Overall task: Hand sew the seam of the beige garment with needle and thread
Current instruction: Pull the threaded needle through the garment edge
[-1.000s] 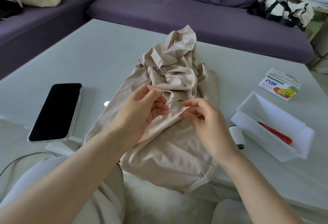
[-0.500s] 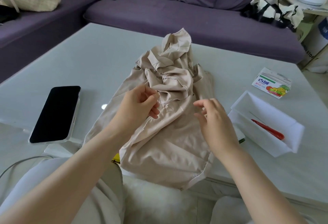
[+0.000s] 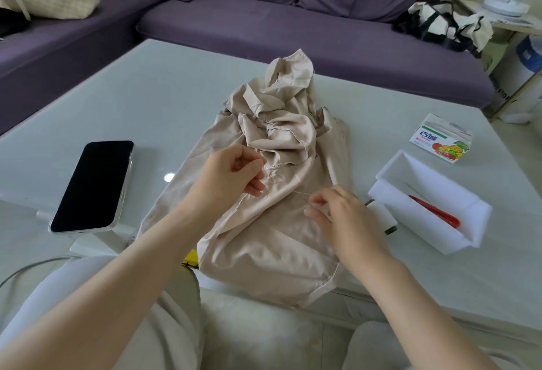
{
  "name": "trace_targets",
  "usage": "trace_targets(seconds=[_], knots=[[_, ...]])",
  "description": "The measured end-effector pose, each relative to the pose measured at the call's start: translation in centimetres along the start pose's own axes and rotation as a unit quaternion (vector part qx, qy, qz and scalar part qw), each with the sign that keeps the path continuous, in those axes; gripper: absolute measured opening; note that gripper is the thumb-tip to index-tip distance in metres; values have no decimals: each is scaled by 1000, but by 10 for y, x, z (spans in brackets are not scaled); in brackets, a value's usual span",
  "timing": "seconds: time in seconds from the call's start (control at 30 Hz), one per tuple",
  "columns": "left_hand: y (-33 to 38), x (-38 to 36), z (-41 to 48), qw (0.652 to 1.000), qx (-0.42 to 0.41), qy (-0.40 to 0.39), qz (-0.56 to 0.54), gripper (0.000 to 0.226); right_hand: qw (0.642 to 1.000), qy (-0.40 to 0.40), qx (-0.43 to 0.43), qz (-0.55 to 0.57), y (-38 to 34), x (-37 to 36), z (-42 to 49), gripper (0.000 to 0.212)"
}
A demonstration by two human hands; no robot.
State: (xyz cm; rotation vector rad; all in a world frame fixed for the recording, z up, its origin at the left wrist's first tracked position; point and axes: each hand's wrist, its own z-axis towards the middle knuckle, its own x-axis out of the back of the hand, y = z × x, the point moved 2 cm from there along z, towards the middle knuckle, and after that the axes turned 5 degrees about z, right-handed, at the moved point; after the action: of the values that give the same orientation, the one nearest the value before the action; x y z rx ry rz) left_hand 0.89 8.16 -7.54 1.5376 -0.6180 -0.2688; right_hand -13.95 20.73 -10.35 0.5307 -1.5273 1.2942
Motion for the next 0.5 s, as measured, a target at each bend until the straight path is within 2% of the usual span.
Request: trace_targets(seconds=[0.13, 0.23, 0.4, 0.5], knots=[[5, -2, -3, 1000, -5, -8, -14, 13, 999, -11, -7, -49, 1, -9, 3, 32], [7, -3, -4, 1000, -12, -14, -18, 12, 998, -1, 14, -67, -2, -13, 5, 25], [4, -1, 0, 1000, -15, -4, 8, 14, 998, 53, 27, 20, -10, -6, 2, 21], [0, 1, 4, 997, -34, 11, 68, 15, 996, 77, 21, 41, -10, 5, -1, 18]])
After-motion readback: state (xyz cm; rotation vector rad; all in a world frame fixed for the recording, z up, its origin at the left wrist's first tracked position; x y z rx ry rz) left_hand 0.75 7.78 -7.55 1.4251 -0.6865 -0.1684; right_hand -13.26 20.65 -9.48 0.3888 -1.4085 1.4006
